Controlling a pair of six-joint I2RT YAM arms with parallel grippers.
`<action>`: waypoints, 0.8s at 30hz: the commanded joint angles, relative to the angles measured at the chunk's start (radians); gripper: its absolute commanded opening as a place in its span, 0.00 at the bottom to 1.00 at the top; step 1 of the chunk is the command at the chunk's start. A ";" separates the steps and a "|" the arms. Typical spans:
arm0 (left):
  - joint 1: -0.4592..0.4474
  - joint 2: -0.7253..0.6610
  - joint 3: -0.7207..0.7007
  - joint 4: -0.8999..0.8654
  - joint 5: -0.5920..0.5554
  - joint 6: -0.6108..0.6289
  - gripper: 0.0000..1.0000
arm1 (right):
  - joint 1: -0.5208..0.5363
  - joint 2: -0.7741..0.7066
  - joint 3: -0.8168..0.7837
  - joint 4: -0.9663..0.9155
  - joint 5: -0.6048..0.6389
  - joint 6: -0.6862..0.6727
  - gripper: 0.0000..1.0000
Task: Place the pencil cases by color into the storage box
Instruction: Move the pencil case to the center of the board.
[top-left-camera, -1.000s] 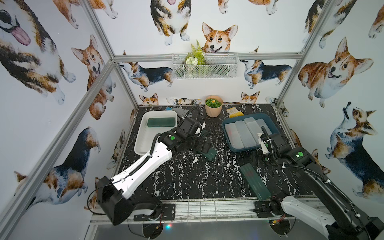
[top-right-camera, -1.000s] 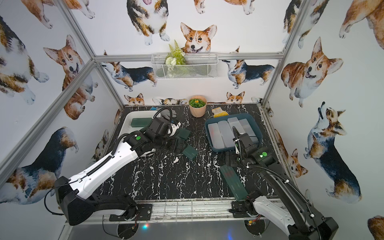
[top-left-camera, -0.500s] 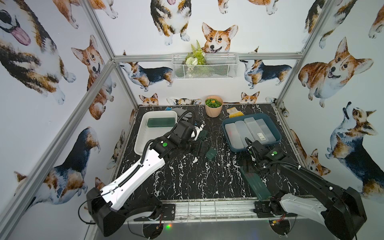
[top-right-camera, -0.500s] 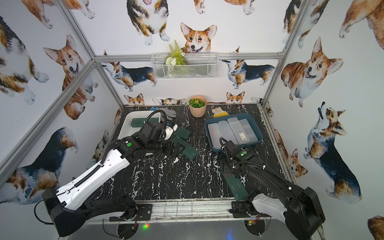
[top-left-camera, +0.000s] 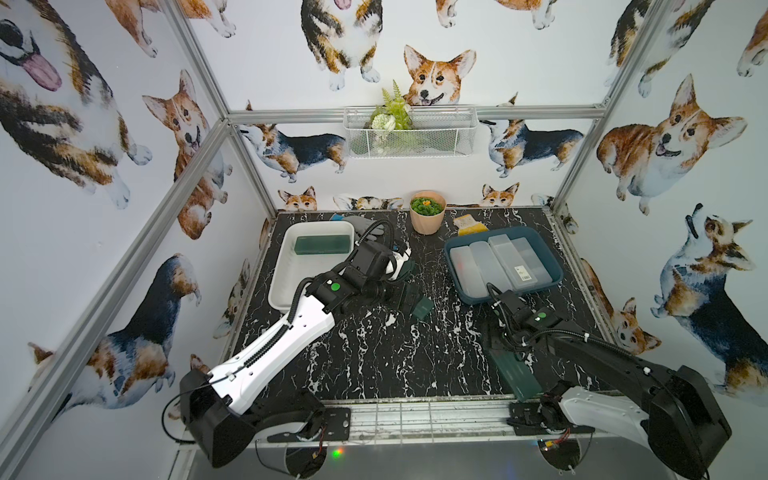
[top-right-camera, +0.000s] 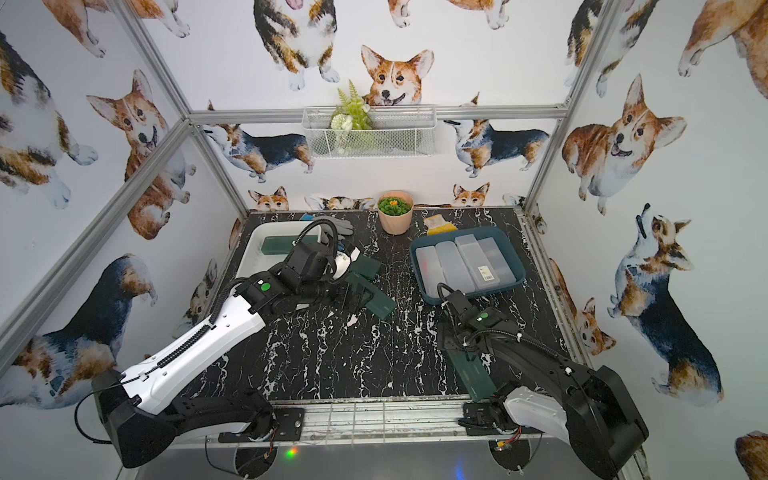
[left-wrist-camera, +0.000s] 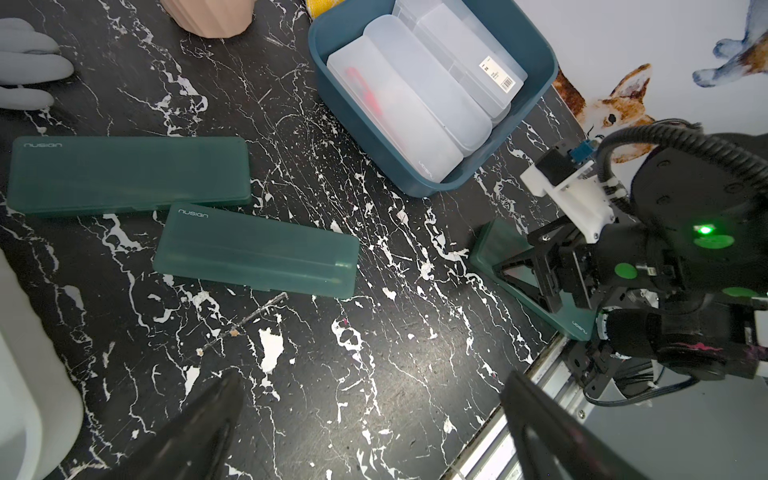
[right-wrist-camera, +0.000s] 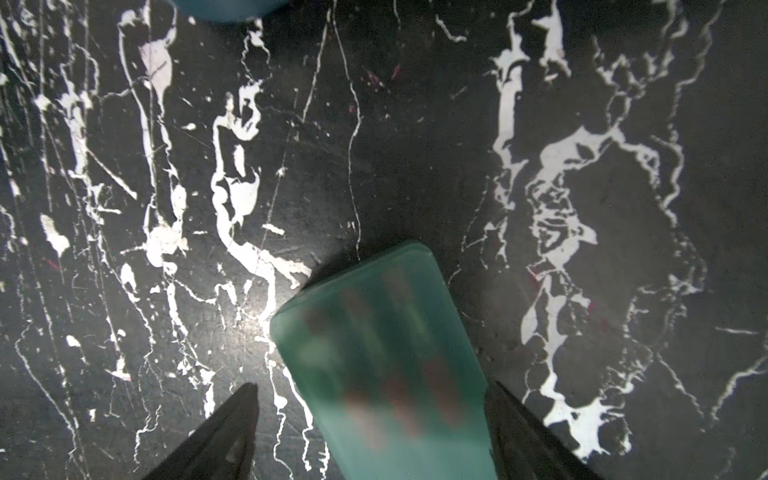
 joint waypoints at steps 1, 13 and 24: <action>0.001 -0.008 -0.002 0.022 -0.005 0.021 1.00 | 0.014 0.041 0.012 0.030 0.007 -0.018 0.86; 0.015 -0.051 -0.037 0.015 -0.022 0.021 1.00 | 0.021 0.172 0.067 -0.013 -0.017 -0.051 0.85; 0.034 -0.100 -0.082 0.029 -0.038 -0.009 1.00 | 0.038 0.313 0.137 -0.037 -0.041 -0.103 0.80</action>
